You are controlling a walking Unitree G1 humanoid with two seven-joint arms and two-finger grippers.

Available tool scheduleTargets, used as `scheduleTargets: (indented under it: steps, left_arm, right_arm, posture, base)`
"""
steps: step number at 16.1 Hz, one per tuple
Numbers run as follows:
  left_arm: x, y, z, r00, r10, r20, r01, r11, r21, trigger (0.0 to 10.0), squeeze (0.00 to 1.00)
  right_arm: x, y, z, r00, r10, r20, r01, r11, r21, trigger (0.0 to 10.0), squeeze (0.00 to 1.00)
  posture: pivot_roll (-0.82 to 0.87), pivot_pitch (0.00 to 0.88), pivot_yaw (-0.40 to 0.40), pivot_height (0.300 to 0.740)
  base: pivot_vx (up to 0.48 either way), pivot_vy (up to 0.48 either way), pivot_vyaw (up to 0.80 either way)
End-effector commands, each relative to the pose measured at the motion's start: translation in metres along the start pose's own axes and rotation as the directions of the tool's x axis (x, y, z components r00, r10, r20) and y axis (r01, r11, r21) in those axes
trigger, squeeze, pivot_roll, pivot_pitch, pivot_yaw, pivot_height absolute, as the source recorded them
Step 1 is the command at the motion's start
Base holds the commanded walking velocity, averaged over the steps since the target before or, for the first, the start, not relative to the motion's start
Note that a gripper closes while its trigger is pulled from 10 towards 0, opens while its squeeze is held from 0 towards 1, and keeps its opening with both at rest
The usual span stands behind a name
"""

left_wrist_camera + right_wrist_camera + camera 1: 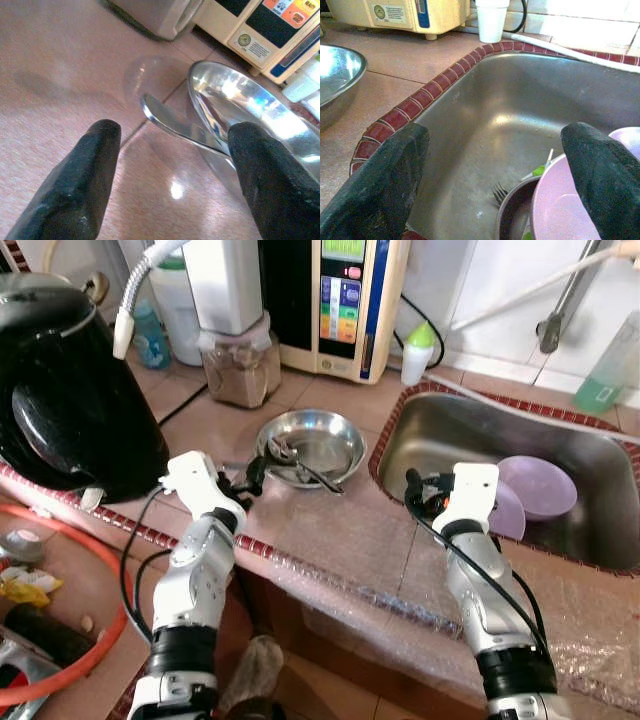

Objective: Kitchen organization

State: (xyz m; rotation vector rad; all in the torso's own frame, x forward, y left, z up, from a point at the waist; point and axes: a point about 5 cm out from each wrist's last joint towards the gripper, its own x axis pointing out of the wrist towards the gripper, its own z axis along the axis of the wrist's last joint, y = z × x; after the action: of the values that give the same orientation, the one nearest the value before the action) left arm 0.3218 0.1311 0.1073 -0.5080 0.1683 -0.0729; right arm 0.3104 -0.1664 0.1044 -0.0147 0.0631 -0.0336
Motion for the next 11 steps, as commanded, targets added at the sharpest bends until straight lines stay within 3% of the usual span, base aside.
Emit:
scheduleTargets:
  steps: [1,4,11]
  left_arm:
    - [0.001,-0.003,0.003,1.0,-0.011,-0.001,0.011,1.0,-0.026,0.0,0.0]
    - [0.005,-0.001,0.008,1.0,-0.002,0.007,0.003,0.996,-0.085,0.0,0.0]
    - [0.011,-0.01,0.014,0.999,-0.01,0.039,0.015,0.991,-0.135,0.0,0.0]
  right_arm:
    - [0.001,0.0,0.005,1.0,-0.007,0.012,0.007,1.0,0.003,10.0,0.0]
    - [0.0,0.001,0.003,1.0,-0.007,0.008,0.007,1.0,0.002,10.0,0.0]
    - [0.0,-0.002,0.002,1.0,-0.01,0.003,0.01,1.0,-0.011,10.0,0.0]
  posture:
    - [-0.04,0.0,0.04,0.74]
    - [-0.04,0.0,0.041,0.74]
    - [-0.05,0.0,0.037,0.74]
  base:
    - [0.0,0.0,0.0]
    - [0.0,0.0,0.0]
    - [0.0,0.0,0.0]
